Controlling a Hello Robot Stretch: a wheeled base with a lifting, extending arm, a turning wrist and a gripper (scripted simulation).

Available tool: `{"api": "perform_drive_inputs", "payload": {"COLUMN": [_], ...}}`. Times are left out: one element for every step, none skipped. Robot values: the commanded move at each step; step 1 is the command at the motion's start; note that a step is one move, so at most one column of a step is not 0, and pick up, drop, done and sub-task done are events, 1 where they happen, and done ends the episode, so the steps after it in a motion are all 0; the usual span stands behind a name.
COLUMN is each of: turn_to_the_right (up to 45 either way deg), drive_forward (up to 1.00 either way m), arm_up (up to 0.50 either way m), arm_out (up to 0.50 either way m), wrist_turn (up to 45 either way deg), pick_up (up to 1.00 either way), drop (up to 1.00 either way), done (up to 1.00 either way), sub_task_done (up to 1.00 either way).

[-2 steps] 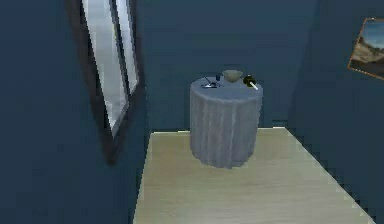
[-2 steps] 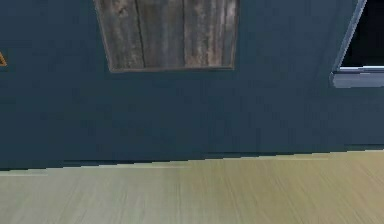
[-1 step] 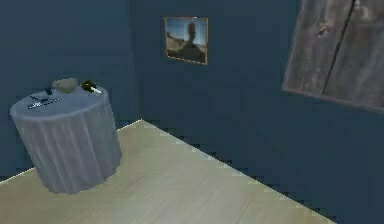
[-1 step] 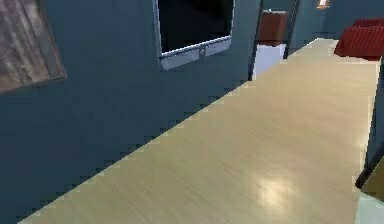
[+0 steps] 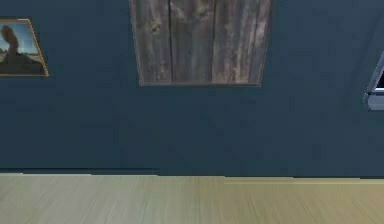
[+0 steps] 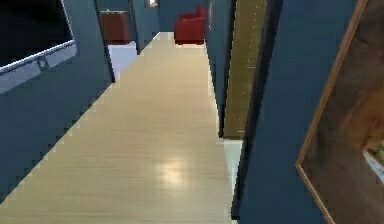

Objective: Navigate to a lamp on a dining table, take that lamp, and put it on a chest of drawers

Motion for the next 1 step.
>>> {"api": "perform_drive_inputs", "payload": {"turn_to_the_right": [0.0], "drive_forward": [0.2], "arm_up": [0.0], "arm_out": [0.0], "wrist_turn": [0.0], "pick_up": [0.0], "drop": [0.0], "done": [0.0], "sub_task_done": [0.0]}}
